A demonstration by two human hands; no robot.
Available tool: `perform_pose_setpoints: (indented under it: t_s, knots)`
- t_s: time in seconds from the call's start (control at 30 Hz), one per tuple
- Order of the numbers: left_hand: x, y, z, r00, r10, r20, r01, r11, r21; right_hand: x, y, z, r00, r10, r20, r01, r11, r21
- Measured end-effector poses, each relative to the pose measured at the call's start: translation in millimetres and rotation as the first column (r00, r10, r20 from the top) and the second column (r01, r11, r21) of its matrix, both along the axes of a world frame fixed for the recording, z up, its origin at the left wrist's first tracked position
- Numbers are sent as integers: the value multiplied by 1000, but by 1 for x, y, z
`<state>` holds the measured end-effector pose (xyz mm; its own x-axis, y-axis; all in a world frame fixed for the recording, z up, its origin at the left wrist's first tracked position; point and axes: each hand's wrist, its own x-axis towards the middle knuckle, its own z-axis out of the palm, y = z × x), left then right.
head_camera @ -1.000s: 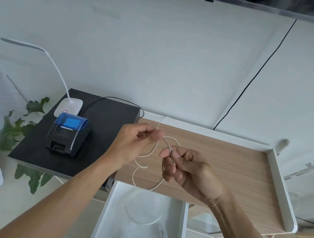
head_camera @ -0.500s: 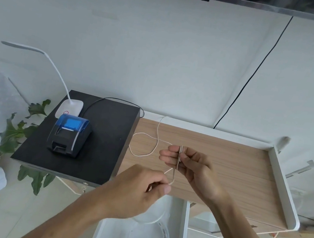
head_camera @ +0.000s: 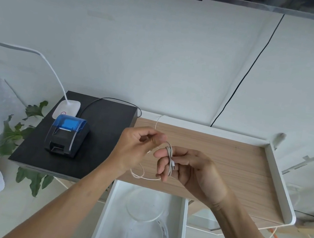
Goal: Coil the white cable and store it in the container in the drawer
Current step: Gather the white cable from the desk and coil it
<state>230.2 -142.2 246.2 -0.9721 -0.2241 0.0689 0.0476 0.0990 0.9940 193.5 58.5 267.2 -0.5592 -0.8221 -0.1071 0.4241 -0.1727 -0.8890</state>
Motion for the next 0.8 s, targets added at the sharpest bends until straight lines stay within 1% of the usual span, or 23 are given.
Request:
perform_pose_setpoints:
  t_s: [0.07,0.1,0.13,0.2,0.23,0.3,0.4,0.5,0.6,0.67,0.73,0.8]
  knots:
    - [4,6,-19,994,51,97,-51,999,-3,3,0,-1,994,-34,104,41,997,-69]
    - [8,7,-32,986,65,152,-59,997,-46,4,-1,-1,986,-65,153,80,992,-97]
    - [13,9,-42,980,62,189,-46,995,-86,3,-1,-1,976,-98,193,122,985,-121]
    - [27,16,-54,980,-3,197,24,995,-101,0,0,0,961,-152,229,187,972,-140]
    - [37,19,-55,978,-46,201,66,993,-95,-3,1,0,959,-170,227,203,970,-131]
    - [54,27,-48,968,-121,222,155,977,-146,-9,4,-3,961,-189,201,210,973,-92]
    - [69,31,-29,949,-216,229,280,911,-303,-13,6,-11,958,-227,174,232,973,-7]
    - [73,30,7,934,-296,201,355,836,-418,-11,5,-15,970,-223,93,214,972,101]
    - [66,19,44,946,-291,140,322,800,-507,-6,3,-16,988,-157,3,153,968,200]
    - [57,10,62,966,-248,70,245,801,-547,-2,3,-15,995,-80,-65,93,971,222]
    - [44,2,69,983,-185,-3,155,833,-531,2,3,-10,996,-16,-91,36,973,228]
    - [29,-5,64,990,-133,-39,100,881,-462,6,1,-3,996,25,-90,-5,977,215]
